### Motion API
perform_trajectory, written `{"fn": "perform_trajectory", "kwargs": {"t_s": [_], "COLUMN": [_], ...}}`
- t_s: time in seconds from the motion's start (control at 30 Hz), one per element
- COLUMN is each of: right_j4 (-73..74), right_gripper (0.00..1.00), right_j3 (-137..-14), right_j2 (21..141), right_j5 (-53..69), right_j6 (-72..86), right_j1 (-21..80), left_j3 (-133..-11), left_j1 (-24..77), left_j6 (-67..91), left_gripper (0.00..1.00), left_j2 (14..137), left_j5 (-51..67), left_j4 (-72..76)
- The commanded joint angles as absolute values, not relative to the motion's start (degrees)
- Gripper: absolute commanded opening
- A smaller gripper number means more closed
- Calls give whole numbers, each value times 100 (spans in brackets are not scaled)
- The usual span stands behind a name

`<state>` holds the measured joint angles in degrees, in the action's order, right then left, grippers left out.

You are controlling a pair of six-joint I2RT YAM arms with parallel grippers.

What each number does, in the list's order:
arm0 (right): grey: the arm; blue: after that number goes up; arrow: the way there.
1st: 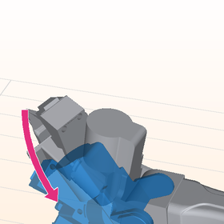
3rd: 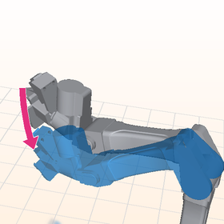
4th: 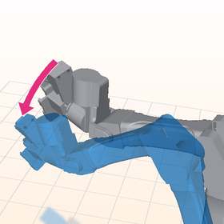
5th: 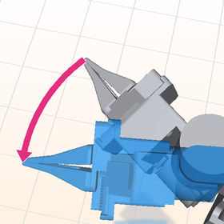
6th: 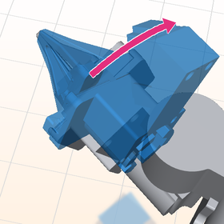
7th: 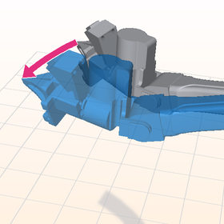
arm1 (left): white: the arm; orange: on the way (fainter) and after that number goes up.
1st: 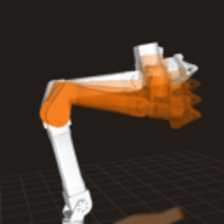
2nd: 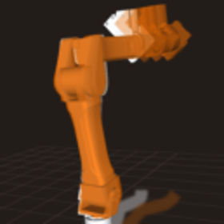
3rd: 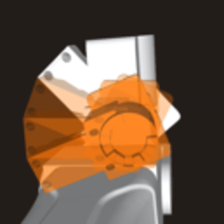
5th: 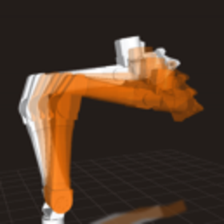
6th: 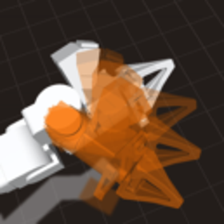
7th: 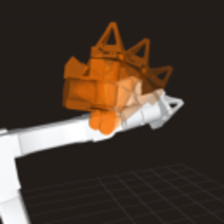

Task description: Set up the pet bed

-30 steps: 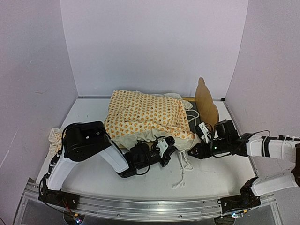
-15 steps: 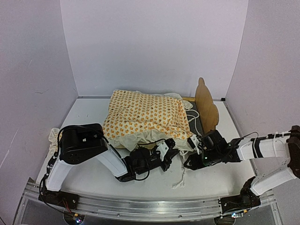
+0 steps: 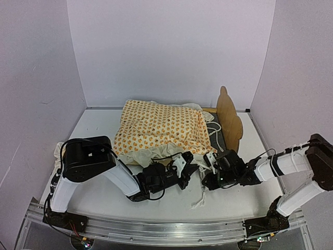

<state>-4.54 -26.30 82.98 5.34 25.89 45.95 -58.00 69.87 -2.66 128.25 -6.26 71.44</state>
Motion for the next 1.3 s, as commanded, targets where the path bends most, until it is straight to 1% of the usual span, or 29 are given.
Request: {"fn": "perform_trajectory", "kwargs": {"t_s": [0.0,0.17,0.23,0.43,0.57,0.73,0.87,1.03,1.17,1.2,1.27], "right_j4": [38,1341,1678,2193,2626,2863,2842,2830,2830,2830,2830], "right_gripper": [0,0,0,0,0,0,0,0,0,0,0], "right_j3": [-2486,-2450,-2512,-2762,-2925,-2891,-3020,-3173,-3205,-3226,-3273], "right_j2": [7791,7201,7116,7317,7437,7264,7268,7182,7128,7139,7158], "right_j5": [18,-719,-1019,-1397,-1716,-1775,-1450,-1333,-1178,-1096,-941], "right_j6": [3028,3427,3432,3283,3282,3170,2703,2261,2119,2104,2083], "right_j1": [4682,4683,4683,4672,4581,4285,4149,4115,4116,4106,4113], "left_j3": [-5522,-5179,-5164,-5233,-5142,-4526,-3861,-3865,-4031,-4095,-4154], "left_j1": [7034,7055,7066,7066,7066,7113,7291,7339,7327,7324,7284], "left_j6": [-154,314,639,950,964,1579,1225,864,215,85,-147], "left_gripper": [0,0,0,0,0,0,0,0,0,3,16], "left_j2": [12024,11291,11127,10857,10669,10550,10605,10818,10687,10661,10587], "left_j5": [-485,-568,-919,-1686,-2155,-1574,-1217,-675,394,573,1044], "left_j4": [7295,7344,7352,7313,6948,6744,6590,5483,5272,5168,5121]}}
